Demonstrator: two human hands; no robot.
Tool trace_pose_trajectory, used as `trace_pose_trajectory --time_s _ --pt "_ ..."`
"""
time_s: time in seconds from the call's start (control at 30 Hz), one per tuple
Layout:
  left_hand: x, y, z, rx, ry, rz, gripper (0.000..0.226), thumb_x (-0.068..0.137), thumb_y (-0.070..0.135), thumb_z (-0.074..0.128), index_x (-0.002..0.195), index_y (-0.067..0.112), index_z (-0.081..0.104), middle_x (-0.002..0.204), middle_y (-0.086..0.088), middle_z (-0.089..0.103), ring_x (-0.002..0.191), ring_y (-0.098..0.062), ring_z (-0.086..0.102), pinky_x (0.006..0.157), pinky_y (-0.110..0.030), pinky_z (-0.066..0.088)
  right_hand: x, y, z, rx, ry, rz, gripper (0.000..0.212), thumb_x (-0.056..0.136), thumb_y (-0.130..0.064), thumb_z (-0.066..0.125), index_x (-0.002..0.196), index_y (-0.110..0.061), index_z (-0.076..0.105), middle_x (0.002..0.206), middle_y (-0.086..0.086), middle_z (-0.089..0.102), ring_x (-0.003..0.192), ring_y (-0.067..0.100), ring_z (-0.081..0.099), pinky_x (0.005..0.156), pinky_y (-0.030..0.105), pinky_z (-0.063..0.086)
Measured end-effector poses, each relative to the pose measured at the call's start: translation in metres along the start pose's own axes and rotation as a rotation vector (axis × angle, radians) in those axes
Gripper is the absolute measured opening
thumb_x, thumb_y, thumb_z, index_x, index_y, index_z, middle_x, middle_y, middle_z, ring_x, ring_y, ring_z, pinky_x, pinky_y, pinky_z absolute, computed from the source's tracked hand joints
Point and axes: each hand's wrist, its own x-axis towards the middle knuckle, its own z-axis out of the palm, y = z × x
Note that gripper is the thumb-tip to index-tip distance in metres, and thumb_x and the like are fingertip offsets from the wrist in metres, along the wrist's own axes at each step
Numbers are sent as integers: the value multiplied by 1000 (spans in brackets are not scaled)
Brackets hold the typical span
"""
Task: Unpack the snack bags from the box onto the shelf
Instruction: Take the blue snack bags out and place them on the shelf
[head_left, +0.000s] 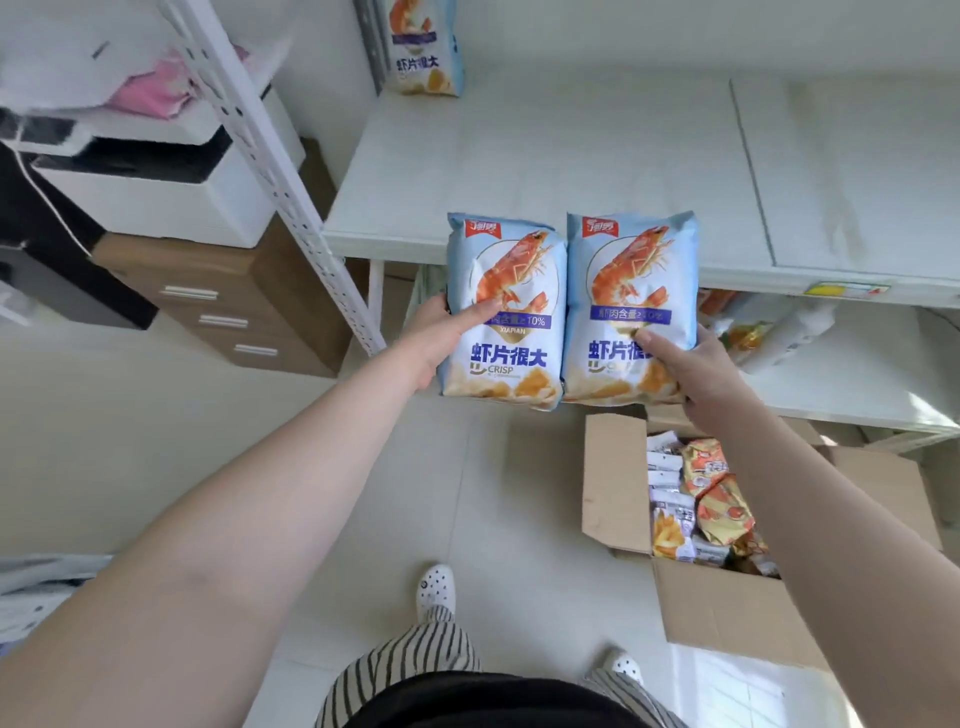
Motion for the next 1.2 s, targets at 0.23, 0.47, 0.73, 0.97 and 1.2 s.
trace_pose_trajectory --time_s 0.23,0.47,0.73,0.97,1.2 --pt "44 31 -95 24 49 75 32 79 36 76 106 22 65 99 -4 75 89 -23 72 81 -42 58 47 -27 93 -22 33 -23 60 63 -32 83 117 -18 61 108 6 73 99 26 71 84 42 58" --pt "99 63 -124 -31 29 99 30 80 31 75 106 20 64 101 -6 74 89 -23 72 79 -41 59 100 -58 118 -71 -4 -55 38 77 -21 81 109 -22 61 101 2 74 92 22 71 83 40 58" --pt "171 106 -129 -69 63 115 23 82 22 74 103 19 65 96 -8 74 83 -26 72 71 -42 60 185 -100 130 -79 30 -91 37 79 -32 79 110 -22 62 101 3 74 92 26 71 74 41 61" --pt "221 129 -140 -153 101 149 19 82 16 74 98 19 64 88 -2 74 72 -18 73 57 -31 57 235 -126 143 -69 78 -125 23 90 -30 69 111 -27 59 99 -1 73 78 18 73 67 39 62" --pt "271 146 -156 -243 143 145 24 82 15 73 103 20 63 90 -3 74 78 -22 72 69 -43 59 269 -131 142 20 54 -145 26 89 -23 69 114 -25 60 104 2 74 87 23 72 79 49 59"
